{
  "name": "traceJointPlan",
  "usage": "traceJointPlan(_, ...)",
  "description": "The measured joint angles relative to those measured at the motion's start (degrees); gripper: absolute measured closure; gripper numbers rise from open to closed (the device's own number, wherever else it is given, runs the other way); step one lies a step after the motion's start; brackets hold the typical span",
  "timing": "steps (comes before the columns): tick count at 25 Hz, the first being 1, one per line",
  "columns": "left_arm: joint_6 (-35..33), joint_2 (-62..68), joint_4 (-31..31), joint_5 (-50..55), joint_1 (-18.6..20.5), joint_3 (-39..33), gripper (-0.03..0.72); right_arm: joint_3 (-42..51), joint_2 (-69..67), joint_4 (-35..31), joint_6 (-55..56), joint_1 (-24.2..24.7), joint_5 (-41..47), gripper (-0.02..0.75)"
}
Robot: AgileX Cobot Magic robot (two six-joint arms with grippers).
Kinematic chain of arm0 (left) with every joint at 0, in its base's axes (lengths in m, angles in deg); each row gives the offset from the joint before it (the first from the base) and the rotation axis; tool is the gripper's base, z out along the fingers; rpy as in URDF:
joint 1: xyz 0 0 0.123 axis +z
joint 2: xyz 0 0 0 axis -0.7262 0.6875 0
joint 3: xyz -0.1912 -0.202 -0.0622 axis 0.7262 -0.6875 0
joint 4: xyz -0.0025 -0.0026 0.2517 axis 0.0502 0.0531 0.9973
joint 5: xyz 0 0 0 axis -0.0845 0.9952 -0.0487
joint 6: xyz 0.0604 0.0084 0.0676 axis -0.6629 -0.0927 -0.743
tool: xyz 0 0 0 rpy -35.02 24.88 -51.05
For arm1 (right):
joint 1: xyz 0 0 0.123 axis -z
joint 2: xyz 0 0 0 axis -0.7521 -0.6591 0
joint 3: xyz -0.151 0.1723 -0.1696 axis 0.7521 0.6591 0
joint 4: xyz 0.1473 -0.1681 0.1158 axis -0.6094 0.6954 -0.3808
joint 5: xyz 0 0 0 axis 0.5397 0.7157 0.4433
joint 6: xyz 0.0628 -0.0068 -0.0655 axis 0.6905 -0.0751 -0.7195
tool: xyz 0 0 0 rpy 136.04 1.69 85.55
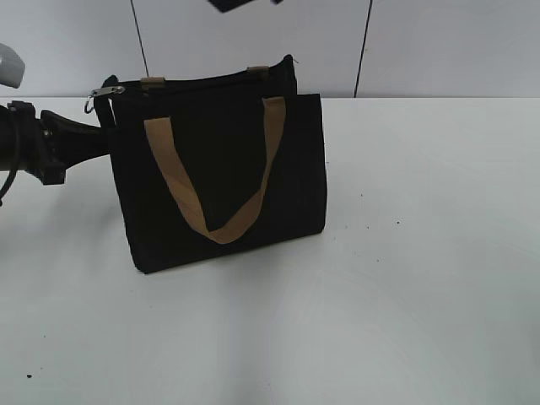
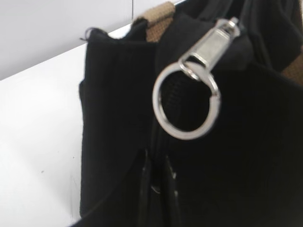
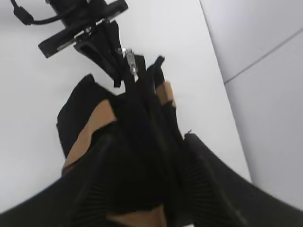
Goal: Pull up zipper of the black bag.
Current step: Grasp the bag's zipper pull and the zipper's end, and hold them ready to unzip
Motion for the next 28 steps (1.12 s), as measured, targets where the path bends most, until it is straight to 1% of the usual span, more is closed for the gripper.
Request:
traceJointPlan(5, 0.9, 0.0, 0.0, 0.0, 0.0, 0.0, 0.659, -5.4, -8.6, 0.2, -10.2, -5.3, -5.6, 0.391)
traceJointPlan(8, 2.2, 0.0, 0.0, 0.0, 0.0, 0.0, 0.659, -6.0, -12.5, 0.2, -19.1, -8.0, -9.3, 0.391)
traceJointPlan(12, 2.6, 0.0, 0.0, 0.0, 0.0, 0.0, 0.659, -6.0, -16.7, 0.2, -24.0, -10.4, -12.3, 0.391)
traceJointPlan(17, 2.7, 0.0, 0.1, -0.1, 0.0, 0.0, 0.659, -6.0, -20.3, 0.3, -29.6, -11.2, -18.5, 0.391)
traceJointPlan(20, 2.8, 0.0, 0.1, -0.2, 0.0, 0.0, 0.659, -6.0, -21.8, 0.3, -30.9, -11.2, -21.1, 0.391)
traceJointPlan(28, 2.8, 0.0, 0.6, -0.3, 0.0, 0.0, 0.659, -6.0, -23.3, 0.3, -34.3, -11.2, -24.0, 0.391)
